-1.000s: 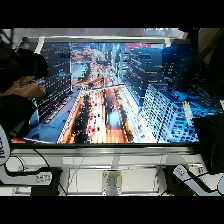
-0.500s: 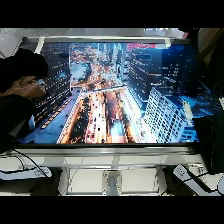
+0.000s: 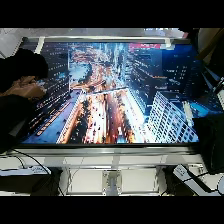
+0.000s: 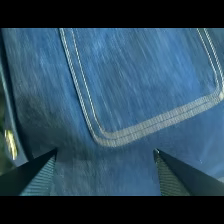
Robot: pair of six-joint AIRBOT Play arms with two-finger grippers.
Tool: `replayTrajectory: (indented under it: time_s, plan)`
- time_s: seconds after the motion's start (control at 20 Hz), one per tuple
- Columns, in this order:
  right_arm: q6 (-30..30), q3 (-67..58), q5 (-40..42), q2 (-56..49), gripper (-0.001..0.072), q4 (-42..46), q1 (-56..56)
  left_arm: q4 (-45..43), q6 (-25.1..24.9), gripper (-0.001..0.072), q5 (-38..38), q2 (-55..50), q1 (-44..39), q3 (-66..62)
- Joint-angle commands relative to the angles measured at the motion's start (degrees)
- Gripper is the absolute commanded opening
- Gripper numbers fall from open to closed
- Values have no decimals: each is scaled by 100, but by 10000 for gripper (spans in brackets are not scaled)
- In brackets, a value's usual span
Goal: Fold the clothes and pants, and hang the long-sleeved shirts on hangers.
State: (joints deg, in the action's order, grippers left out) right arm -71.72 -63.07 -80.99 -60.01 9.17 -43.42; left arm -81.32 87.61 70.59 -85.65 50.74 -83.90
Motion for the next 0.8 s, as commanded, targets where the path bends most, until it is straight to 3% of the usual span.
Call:
replayTrajectory:
  time_s: [0.0,0.15,0.2,0.25,0.3,0.45,0.65,0.75]
  plan:
    - [-136,-7,-518,2,464,-101,7,42,-11,692,-527,-195,48,57]
    - [-133,-7,-540,2,462,-96,210,105,4,685,-505,-422,44,57]
    - [-133,-7,-487,2,456,-96,313,136,4,543,-479,-485,44,57]
    - [-133,-7,-426,0,449,-96,433,173,2,201,-474,-516,44,57]
    - [-133,-9,-372,0,448,-101,525,306,-20,45,-474,-514,44,57]
    - [-136,-236,-557,0,448,-103,601,1394,-470,38,-435,-243,44,57]
    - [-225,-1150,-1202,2,448,-96,570,4538,-1598,37,-245,669,-101,57]
    - [-223,-1650,-1427,0,448,-15,570,5254,-1825,37,31,1217,-501,57]
